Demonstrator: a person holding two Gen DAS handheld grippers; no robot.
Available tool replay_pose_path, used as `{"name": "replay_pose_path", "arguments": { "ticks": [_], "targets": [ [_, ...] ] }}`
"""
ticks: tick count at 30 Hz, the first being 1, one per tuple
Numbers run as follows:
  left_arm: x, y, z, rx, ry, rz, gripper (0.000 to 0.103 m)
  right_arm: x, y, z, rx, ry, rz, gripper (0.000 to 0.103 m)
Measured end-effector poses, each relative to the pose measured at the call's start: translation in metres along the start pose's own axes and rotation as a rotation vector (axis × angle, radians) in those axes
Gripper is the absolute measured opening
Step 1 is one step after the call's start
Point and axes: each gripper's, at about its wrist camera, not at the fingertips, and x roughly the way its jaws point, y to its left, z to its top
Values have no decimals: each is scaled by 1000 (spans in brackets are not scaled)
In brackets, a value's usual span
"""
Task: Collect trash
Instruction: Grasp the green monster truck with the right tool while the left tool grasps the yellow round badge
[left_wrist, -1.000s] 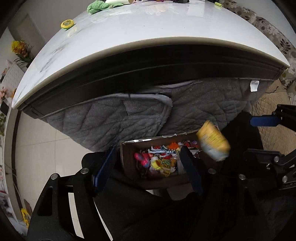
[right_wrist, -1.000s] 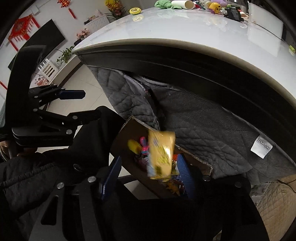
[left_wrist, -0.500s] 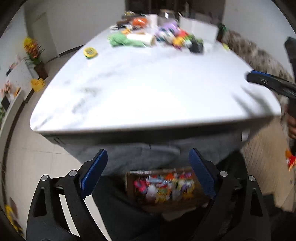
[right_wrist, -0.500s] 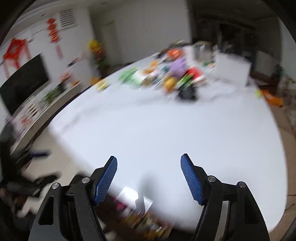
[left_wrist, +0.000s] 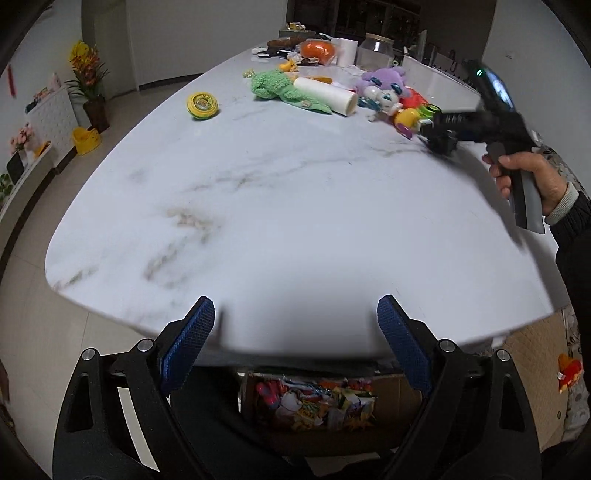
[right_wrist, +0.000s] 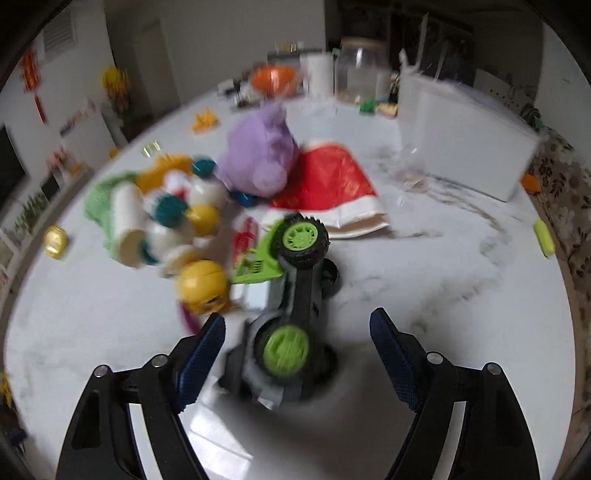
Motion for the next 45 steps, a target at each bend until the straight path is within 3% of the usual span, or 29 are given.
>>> {"name": "replay_pose_path", "arguments": {
  "ticks": [2,6,10,13,18,20,21,22,25,28,35,40,42,45],
  "targets": [
    [4,5,13,0,-20,24,88,6,2,2,-30,-9,13,45],
    [18,32,60,-28,-84,99,88,-6,9,-13,-55,-25,-26,44],
    [46,64,113,-55,-130,151,90,-30,-1,-50,11,-35,76,44],
    [79,86,155,-62,-127,203,90,-45,-4,-74,20,-39,96,44],
    [135,114,203,-121,-75,221,88,-67,-1,-102,18,-35,116,45],
    [149,114,213,-122,-43,190,56,-70,1,-108,15,-31,128,45],
    [150,110,213,-100,-52,219,46,-72,2,-109,12,-30,129,45],
    [148,108,213,-92,-55,210,43,-73,4,-110,9,-31,128,45],
    [135,98,198,-93,-66,174,43,-77,5,-115,19,-42,130,45],
    [93,76,167,-65,-129,111,43,-84,6,-119,37,-53,166,45],
    [-19,-7,50,147,-238,-32,43,-132,27,-162,39,-76,292,45],
    [-52,-43,-22,273,-219,-103,43,-173,53,-214,-21,-73,369,45],
    [-54,-48,-50,289,-172,-146,43,-180,59,-231,-40,-57,395,45],
    [-44,-57,-81,335,-107,-151,44,-185,70,-259,-63,0,438,45]
  ]
}}
